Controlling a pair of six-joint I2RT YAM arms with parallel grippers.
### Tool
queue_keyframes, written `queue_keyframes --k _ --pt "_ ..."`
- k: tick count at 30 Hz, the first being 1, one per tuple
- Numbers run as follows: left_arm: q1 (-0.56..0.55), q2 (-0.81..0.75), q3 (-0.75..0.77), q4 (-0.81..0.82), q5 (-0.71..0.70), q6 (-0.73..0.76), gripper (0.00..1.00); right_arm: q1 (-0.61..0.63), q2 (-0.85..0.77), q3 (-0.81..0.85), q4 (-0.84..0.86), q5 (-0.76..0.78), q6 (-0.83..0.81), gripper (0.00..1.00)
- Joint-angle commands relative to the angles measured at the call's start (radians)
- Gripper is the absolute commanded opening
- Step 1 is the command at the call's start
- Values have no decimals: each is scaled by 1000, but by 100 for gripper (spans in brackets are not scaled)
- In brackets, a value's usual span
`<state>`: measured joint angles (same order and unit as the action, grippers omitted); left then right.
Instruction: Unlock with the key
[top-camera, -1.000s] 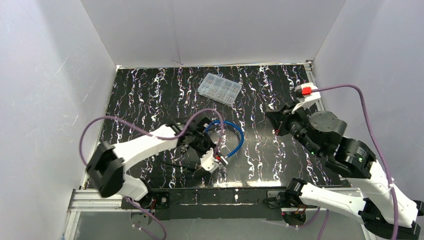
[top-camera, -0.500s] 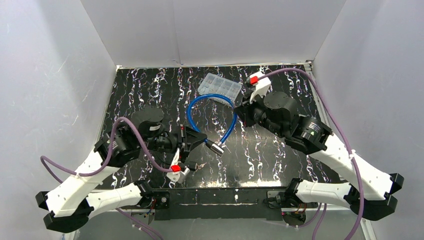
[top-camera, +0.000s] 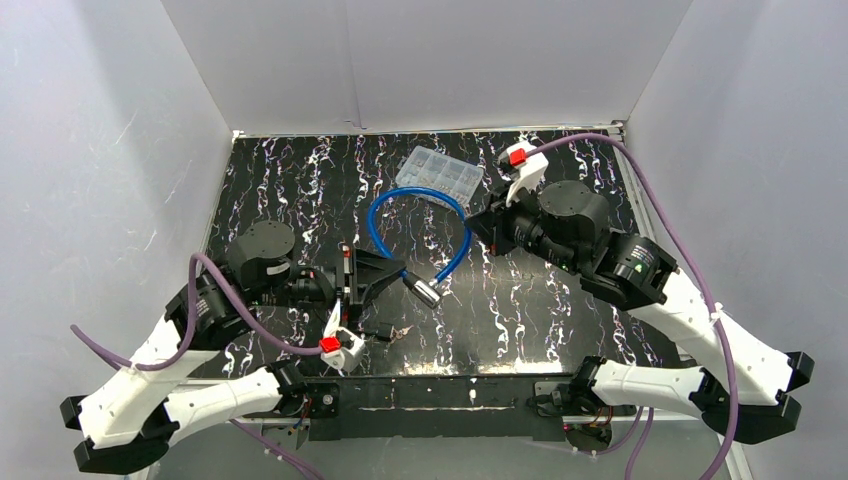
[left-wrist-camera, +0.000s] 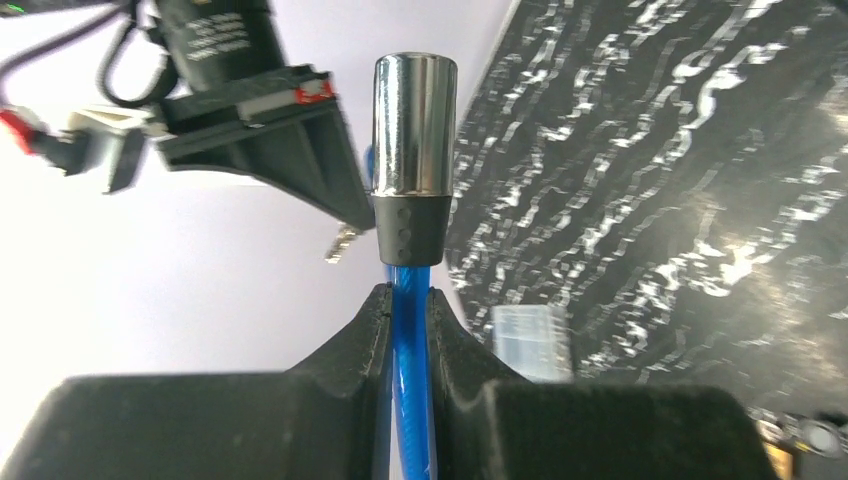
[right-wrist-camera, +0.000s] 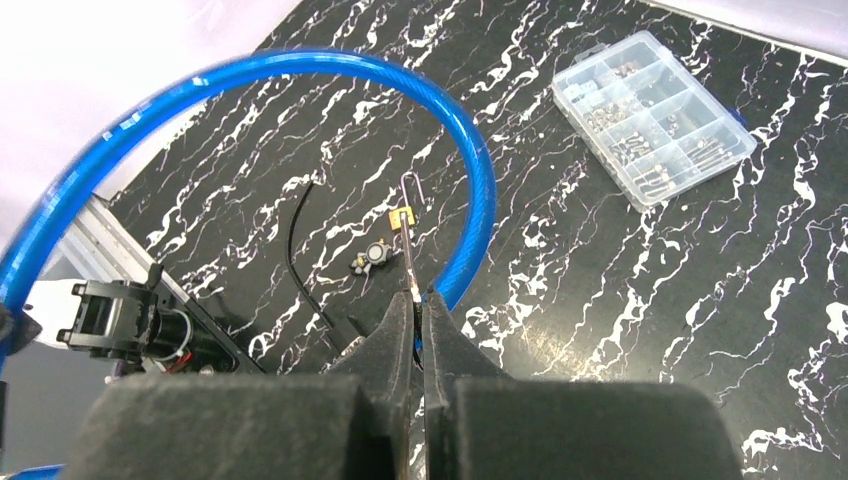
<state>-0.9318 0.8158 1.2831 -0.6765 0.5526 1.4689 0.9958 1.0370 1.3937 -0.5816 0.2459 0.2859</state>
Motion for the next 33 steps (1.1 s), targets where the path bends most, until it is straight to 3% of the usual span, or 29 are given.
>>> queue_keyframes --k 1,5,13,18,22,26,33 --pt "-3 -26 -31 318 -37 39 0 15 16 45 -19 -74 40 1" --pt "-3 -12 60 207 -81 -54 0 18 14 73 -32 -70 32 1" --pt "-3 13 265 -105 -132 -446 0 18 59 299 -114 -46 -87 1" --pt "-3 111 450 -163 -131 -596 0 18 75 276 -116 -113 -52 1" --pt "38 197 600 -328 -101 -773 0 18 61 287 -104 -112 -69 1" --pt "48 270 689 -606 -30 -784 0 19 64 319 -134 -168 -104 1" --pt "48 412 870 -1005 93 -683 0 49 -97 143 14 -320 -322 1"
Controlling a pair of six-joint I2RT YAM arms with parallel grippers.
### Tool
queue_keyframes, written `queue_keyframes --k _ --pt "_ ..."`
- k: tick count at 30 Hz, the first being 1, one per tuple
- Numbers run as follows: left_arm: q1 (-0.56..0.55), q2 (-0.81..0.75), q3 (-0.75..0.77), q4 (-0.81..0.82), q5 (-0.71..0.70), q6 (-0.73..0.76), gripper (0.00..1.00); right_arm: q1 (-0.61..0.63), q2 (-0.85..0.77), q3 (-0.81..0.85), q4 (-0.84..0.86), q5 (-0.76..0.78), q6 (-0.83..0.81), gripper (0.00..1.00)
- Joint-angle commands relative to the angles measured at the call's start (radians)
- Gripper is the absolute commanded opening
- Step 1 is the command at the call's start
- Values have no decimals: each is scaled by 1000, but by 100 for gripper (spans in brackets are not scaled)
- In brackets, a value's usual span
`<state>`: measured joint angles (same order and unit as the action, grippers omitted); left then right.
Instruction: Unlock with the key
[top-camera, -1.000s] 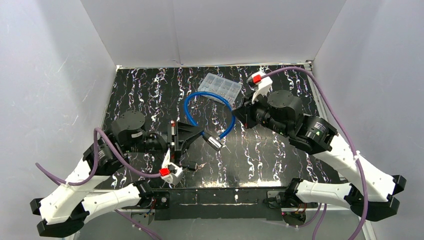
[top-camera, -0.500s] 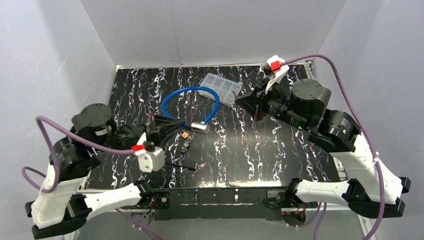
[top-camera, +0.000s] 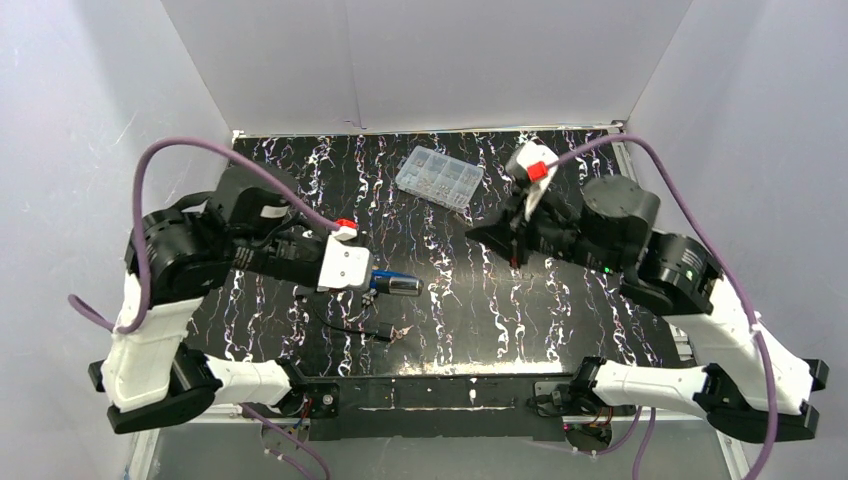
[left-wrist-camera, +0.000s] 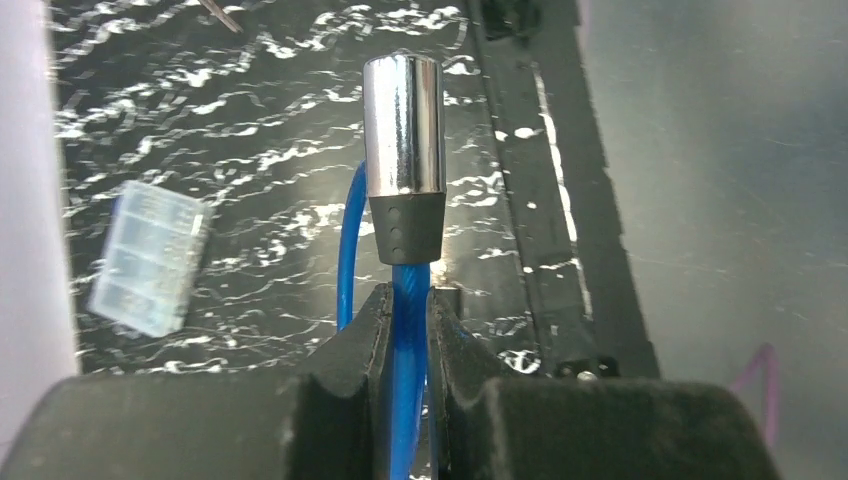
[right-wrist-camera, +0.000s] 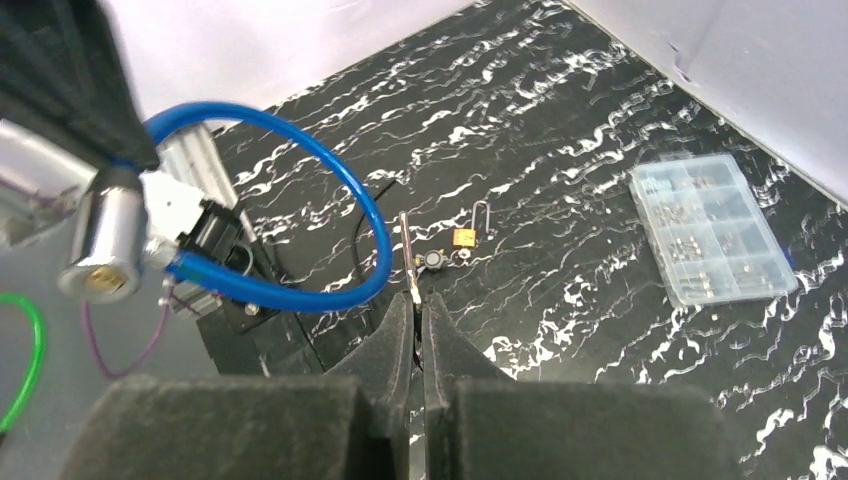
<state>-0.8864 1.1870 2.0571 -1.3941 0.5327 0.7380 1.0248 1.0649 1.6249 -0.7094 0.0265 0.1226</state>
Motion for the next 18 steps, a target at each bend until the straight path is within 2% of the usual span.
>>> queue_keyframes --k 1,6,10,14,18 --pt "2 41 97 -290 125 30 0 22 -151 -117 165 -132 -189 1" --pt "3 19 8 -288 143 -2 0 37 -136 -130 49 -269 -238 1" --pt "12 -53 -153 -287 184 -9 0 53 -123 -120 -54 -376 -258 1" --pt "17 -99 -330 -291 237 2 0 84 -82 -74 -169 -379 -263 1" --pt "43 -105 -411 -265 308 20 0 163 -51 -72 -273 -337 -283 1"
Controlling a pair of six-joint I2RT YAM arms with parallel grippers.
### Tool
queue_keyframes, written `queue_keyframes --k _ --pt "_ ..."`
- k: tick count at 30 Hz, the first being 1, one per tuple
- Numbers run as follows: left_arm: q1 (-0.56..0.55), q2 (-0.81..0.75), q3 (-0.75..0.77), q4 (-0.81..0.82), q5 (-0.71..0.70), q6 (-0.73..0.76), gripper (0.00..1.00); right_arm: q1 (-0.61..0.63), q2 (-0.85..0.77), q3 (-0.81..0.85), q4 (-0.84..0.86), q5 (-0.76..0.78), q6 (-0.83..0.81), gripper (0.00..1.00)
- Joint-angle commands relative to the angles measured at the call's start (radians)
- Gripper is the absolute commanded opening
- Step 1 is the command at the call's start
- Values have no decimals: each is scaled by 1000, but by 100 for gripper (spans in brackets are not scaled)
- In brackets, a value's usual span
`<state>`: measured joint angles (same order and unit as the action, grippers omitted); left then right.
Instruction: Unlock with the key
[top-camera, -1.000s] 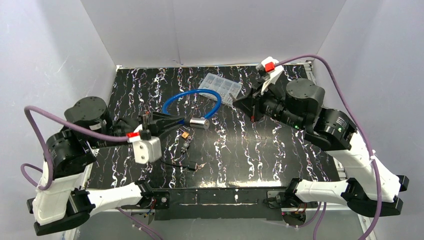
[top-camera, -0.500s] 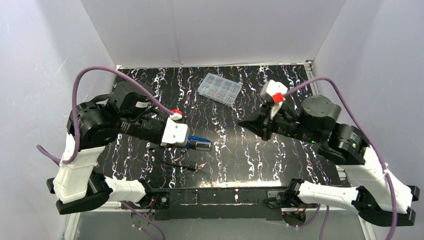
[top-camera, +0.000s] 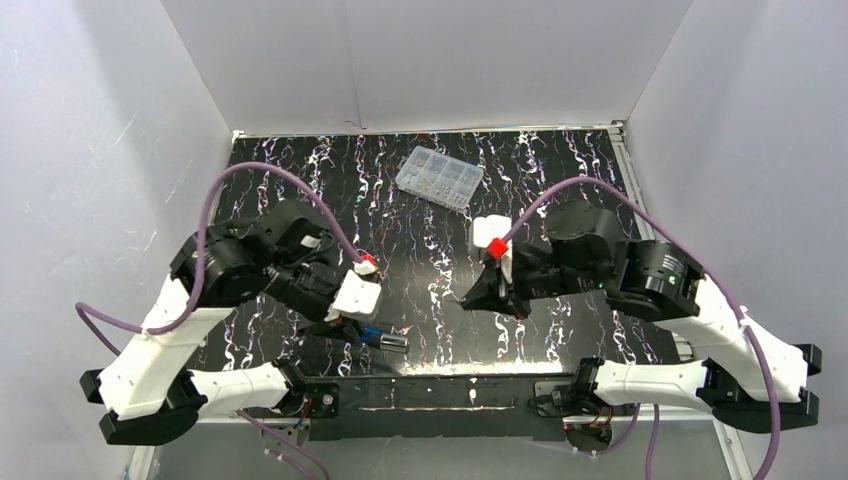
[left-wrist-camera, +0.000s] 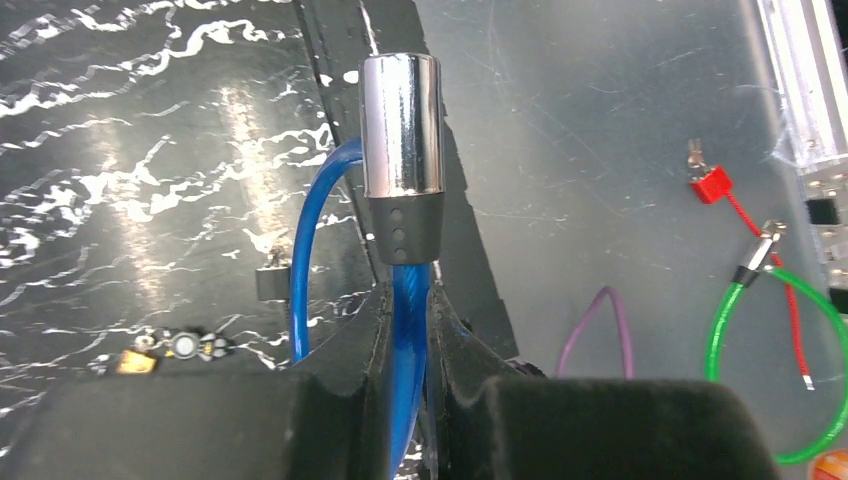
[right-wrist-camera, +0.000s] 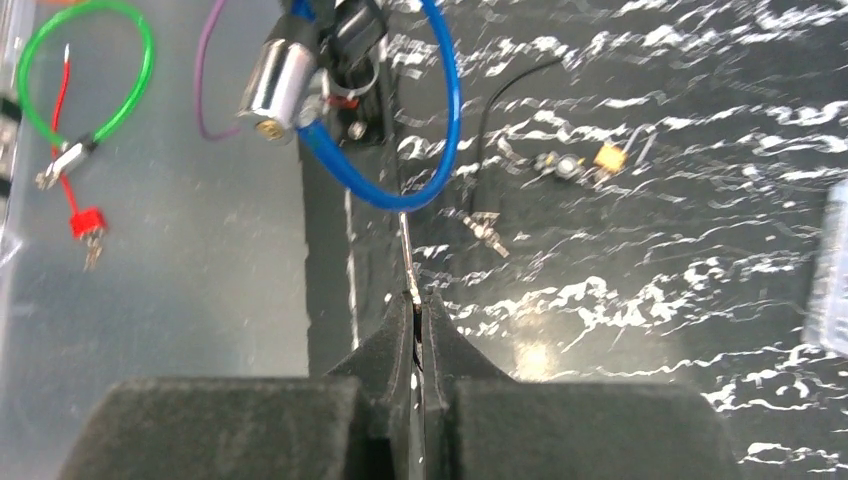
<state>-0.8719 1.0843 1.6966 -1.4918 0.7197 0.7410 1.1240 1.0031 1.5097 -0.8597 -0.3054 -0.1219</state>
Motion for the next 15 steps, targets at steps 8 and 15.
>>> queue_keyframes --k 8,15 --pt "68 -32 -82 -193 156 95 0 176 61 38 -159 36 -48 1" --pt "69 -42 -102 -191 145 143 0 283 122 90 -180 105 -61 1"
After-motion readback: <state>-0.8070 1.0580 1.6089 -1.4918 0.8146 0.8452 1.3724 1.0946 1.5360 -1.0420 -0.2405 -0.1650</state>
